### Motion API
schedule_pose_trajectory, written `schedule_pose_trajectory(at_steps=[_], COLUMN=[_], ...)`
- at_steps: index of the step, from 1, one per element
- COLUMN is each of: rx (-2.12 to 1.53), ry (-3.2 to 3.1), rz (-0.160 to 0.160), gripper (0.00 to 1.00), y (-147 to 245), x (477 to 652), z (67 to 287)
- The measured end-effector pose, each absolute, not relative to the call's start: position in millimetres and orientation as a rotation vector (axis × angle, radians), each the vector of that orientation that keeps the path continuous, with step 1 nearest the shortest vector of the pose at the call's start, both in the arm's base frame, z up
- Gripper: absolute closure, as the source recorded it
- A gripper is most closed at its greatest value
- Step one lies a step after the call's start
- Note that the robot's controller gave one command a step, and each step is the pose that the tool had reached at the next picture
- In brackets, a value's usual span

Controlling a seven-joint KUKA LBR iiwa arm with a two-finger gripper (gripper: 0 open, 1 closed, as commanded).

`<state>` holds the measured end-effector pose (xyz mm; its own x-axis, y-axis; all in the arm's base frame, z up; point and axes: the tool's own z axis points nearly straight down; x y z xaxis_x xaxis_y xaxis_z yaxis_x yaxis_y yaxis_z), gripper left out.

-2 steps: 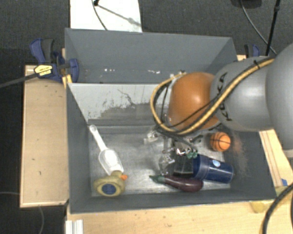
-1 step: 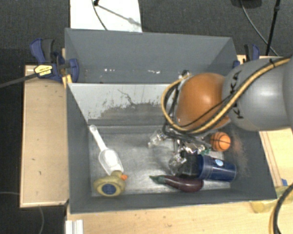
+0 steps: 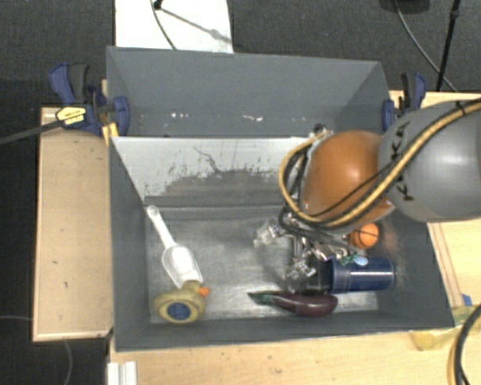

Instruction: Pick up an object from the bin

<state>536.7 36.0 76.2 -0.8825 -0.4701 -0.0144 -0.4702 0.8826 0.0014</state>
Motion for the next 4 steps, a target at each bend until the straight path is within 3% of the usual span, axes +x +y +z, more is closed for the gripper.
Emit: schedule_pose_trajectory(at_steps=[1,3,4], rx=[-1.047,-1.606,-1.323], ry=[2.944,2.688,2.847], rz=[0.002,-0.004,0.001], gripper=[0.00,0.00,1.00], y=[3,9,7], x=[506.3,484.9,479.9], z=[75,73,78])
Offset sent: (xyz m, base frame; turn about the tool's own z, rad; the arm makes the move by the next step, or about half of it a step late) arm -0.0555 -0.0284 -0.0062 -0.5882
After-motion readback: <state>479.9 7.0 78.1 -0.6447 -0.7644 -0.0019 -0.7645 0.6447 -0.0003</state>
